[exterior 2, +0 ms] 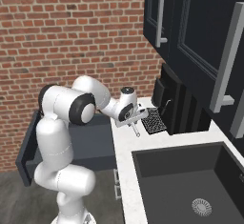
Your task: Pick the whisk from the drawer and place it on the counter.
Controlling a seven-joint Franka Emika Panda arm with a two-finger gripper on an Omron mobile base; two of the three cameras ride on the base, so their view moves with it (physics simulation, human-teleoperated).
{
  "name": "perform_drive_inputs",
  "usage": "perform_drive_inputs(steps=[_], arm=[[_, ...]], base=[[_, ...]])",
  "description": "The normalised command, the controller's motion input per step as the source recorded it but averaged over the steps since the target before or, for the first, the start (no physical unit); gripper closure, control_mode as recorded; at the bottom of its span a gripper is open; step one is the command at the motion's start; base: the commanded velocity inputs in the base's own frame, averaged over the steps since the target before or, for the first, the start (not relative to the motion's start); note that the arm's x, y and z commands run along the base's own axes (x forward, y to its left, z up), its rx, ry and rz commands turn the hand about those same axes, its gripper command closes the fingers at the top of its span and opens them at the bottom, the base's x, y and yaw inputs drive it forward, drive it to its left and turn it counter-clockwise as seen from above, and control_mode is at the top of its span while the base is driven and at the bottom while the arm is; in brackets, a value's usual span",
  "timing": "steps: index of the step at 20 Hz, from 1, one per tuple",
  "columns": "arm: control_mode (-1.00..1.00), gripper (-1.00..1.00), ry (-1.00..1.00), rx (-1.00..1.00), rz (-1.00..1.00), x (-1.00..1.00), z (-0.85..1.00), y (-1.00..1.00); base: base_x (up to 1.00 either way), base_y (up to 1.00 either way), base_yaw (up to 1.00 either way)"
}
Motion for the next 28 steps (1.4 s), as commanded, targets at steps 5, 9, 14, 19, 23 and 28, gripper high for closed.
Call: perform_drive_inputs(steps=[5,9,14,19,23,28], arm=[[-1.0,-1.0,0.01,0.0,0.0,0.0,-0.04,-0.01],[-1.0,-1.0,0.0,0.0,0.0,0.0,0.0,0.0],[-1.0,-1.0,-0.02,0.0,0.0,0.06,0.0,0.0],[-1.0,-1.0,-0.12,0.0,0.0,-0.08,0.45,0.09],[-1.0,-1.0,-0.14,0.0,0.0,-0.25,1.0,0.42],[-1.0,-1.0,-0.04,0.0,0.0,-0.51,0.95,0.66]], base=[[0.0,0.0,0.0],[0.0,0.0,0.0],[0.0,0.0,0.0],[0.0,0.0,0.0],[0.0,0.0,0.0],[0.0,0.0,0.0]])
